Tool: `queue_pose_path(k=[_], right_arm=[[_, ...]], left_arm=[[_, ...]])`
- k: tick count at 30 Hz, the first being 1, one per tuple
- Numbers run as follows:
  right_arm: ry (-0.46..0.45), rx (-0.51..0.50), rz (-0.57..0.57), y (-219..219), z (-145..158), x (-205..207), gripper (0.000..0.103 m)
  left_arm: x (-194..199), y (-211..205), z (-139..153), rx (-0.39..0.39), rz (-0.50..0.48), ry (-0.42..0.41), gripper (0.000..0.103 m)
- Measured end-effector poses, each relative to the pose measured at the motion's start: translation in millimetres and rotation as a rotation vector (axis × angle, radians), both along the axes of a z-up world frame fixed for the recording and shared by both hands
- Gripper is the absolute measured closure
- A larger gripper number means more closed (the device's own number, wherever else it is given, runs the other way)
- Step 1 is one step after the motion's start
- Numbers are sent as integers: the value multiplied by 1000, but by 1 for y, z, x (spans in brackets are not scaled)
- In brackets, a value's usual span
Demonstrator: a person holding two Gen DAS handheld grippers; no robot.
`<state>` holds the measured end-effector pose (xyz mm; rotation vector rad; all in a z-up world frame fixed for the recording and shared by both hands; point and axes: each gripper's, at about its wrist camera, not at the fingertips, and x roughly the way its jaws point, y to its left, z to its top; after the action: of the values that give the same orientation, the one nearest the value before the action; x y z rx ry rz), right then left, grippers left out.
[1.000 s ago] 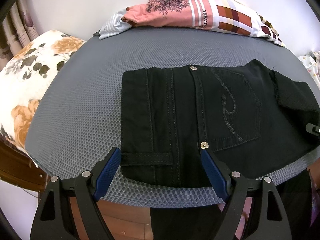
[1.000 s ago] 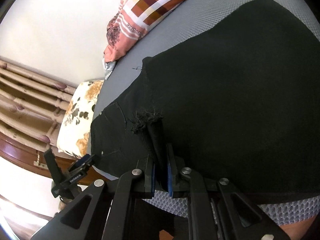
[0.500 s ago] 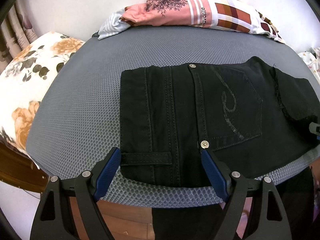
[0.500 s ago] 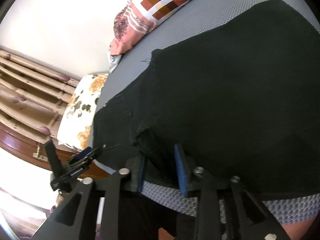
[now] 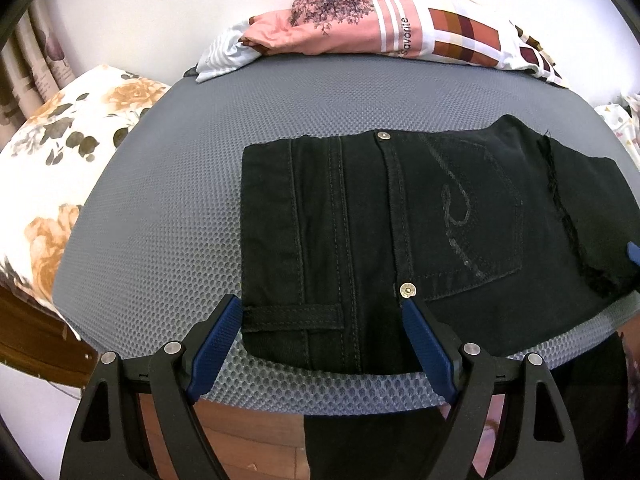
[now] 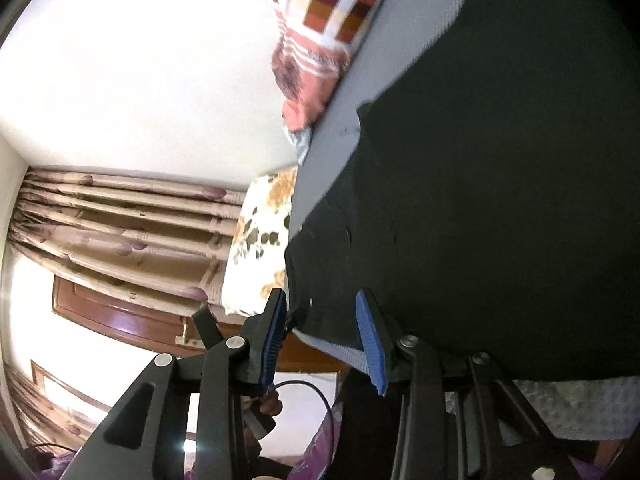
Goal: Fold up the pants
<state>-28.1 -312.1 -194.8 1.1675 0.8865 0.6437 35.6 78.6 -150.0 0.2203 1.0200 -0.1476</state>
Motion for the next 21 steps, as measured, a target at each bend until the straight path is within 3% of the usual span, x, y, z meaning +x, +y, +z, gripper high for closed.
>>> queue_pose_path(k=[8,11,12,17,21], right_arm=[[-1,-149,67,20,2,-2,67],[23,-217,112,36,-8,2,75],[31,-234,116,38,-10,3,81],[32,-238,114,38,-13,4,85],[20,-264,110,39,-12,3,85]], left_arm=[[0,-1,0,5,-6,0,20],[1,4,7,12,25,-33,20],[3,11,12,-10,47,-46,20],[11,55,31,-124,154,-67,20],[15,97,32,-221,191,-20,20]])
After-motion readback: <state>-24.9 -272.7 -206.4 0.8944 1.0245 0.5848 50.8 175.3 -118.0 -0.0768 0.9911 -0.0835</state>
